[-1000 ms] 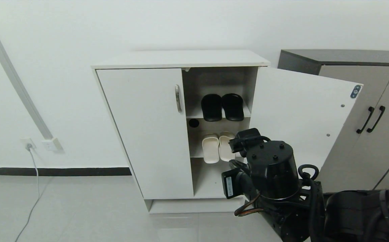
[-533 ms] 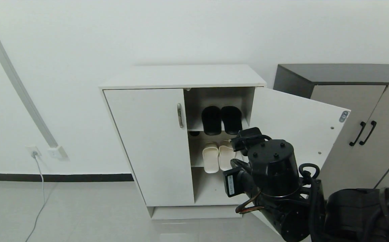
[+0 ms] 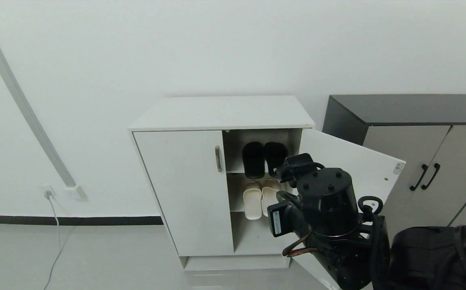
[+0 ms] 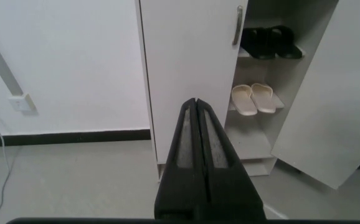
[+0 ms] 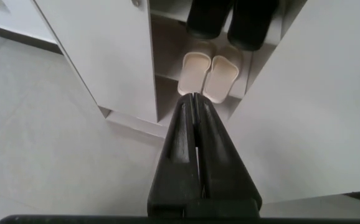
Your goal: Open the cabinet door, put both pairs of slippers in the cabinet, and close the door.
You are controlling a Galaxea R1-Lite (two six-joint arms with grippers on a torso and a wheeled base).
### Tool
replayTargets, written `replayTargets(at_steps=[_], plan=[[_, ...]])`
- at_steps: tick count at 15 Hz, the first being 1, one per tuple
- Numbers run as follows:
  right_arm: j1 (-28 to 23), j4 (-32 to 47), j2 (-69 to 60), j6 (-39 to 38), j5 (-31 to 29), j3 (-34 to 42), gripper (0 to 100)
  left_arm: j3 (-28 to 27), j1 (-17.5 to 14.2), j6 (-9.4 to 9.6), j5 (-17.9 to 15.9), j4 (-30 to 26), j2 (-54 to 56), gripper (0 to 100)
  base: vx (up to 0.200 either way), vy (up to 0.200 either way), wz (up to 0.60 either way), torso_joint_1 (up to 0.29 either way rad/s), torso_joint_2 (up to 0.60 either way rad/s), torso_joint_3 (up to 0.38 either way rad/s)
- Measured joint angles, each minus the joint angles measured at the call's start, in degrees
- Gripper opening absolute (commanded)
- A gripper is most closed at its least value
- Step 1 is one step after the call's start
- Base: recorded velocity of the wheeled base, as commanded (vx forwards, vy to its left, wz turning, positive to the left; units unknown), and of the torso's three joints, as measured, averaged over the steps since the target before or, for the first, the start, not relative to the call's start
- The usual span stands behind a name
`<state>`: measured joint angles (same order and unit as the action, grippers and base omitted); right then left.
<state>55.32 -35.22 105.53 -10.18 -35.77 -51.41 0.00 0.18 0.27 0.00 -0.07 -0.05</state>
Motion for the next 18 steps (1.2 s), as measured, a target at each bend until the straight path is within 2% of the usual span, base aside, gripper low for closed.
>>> replayTargets(at_steps=[13, 18], plan=[[-0.45, -0.48, -0.05, 0.00, 0.05, 0.45, 0, 0.00, 0.00, 0.00, 0.00, 0.05, 0.00, 0, 0.000, 0.000, 0.00, 0.238, -0.55, -0.313], [-2.34, -0.68, 0.00, 0.46, 0.29, 1.17, 0, 0.00, 0.00, -0.02, 0.00, 0.02, 0.00, 0, 0.000, 0.000, 0.00, 0.038, -0.09, -0.044]])
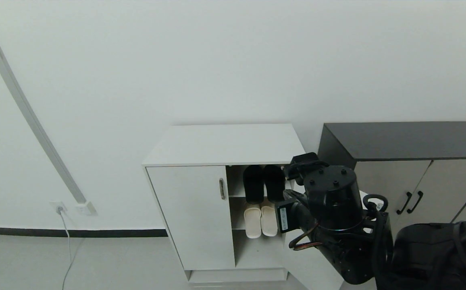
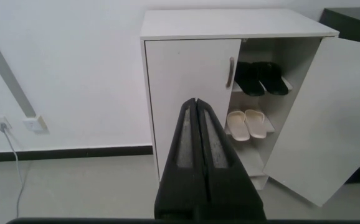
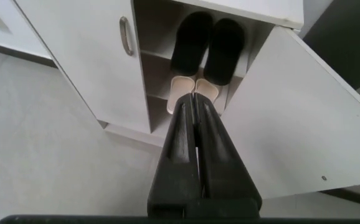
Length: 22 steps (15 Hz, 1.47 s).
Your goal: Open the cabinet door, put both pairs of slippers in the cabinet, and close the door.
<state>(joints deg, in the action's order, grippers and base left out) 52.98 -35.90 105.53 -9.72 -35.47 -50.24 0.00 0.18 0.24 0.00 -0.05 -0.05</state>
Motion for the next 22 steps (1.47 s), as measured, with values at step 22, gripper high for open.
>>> replayTargets(at_steps=[22], plan=[[-4.11, -3.49, 3.15, 2.24, 0.01, -0.39, 0, 0.00, -0.02, 0.02, 0.00, -0.05, 0.00, 0, -0.036, 0.000, -0.16, 0.003, 0.00, 0.000]])
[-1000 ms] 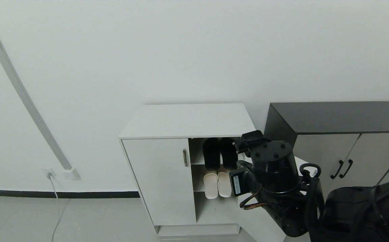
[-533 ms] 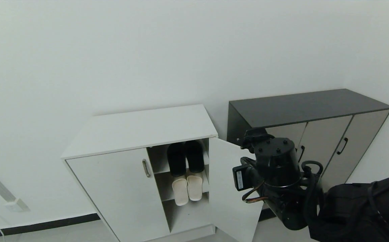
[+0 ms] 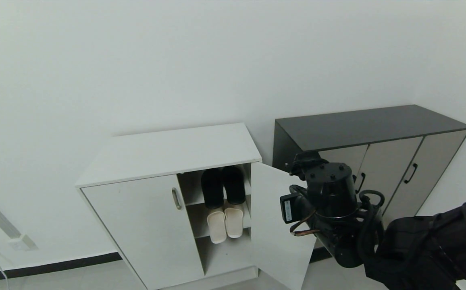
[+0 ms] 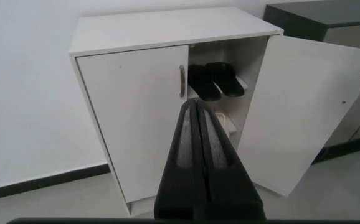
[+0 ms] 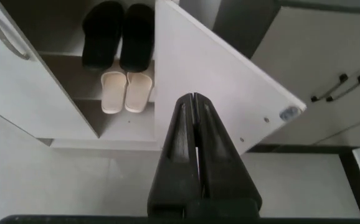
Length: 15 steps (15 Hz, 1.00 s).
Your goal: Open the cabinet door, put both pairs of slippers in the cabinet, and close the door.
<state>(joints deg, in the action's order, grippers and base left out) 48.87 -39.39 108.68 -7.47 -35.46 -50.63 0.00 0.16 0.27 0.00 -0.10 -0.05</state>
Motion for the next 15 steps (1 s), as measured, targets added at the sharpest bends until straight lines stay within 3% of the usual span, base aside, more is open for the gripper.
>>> replayTargets(at_steps=[6, 15], plan=[[-6.07, 0.41, 2.67, 1.16, 2.46, -5.13, 0, 0.00, 0.02, 0.02, 0.00, 0.05, 0.00, 0, 0.000, 0.000, 0.00, 0.000, 0.00, 0.000], [-20.49, 10.50, 15.66, 0.80, 12.58, -26.84, 0, 0.00, 0.02, 0.00, 0.00, 0.05, 0.00, 0, 0.000, 0.000, 0.00, 0.000, 0.00, 0.000]])
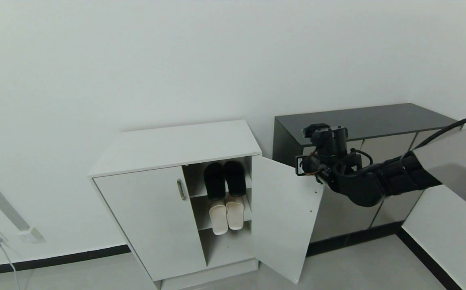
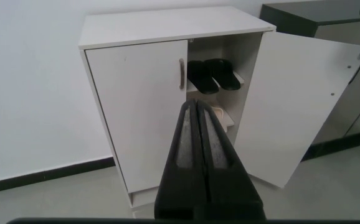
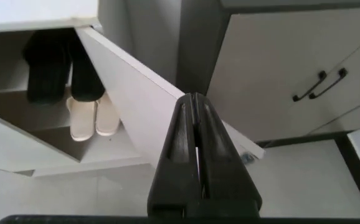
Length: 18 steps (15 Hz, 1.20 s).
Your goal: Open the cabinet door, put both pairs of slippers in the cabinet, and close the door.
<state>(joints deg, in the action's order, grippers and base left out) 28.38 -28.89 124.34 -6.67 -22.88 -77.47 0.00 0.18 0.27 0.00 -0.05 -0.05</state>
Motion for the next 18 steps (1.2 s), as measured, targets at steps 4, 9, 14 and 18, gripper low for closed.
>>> replayTargets(at_steps=[4, 9, 14, 18], plan=[[-3.13, 0.32, 6.30, -0.02, 1.54, -4.78, 0, 0.00, 0.00, 0.00, 0.00, 0.00, 0.00, 0, 0.000, 0.000, 0.00, 0.000, 0.00, 0.000], [-4.00, 0.35, 10.28, -0.44, 2.04, -5.79, 0, 0.00, 0.00, 0.00, 0.00, -0.02, 0.00, 0, 0.000, 0.000, 0.00, 0.000, 0.00, 0.000], [-4.16, 0.10, 11.08, -0.44, 3.07, -5.72, 0, 0.00, 0.00, 0.00, 0.00, 0.00, 0.00, 0, 0.000, 0.000, 0.00, 0.000, 0.00, 0.000], [-3.58, -0.17, 10.56, -0.52, 3.16, -4.12, 0, 0.00, 0.00, -0.02, 0.00, 0.00, 0.00, 0, 0.000, 0.000, 0.00, 0.000, 0.00, 0.000]])
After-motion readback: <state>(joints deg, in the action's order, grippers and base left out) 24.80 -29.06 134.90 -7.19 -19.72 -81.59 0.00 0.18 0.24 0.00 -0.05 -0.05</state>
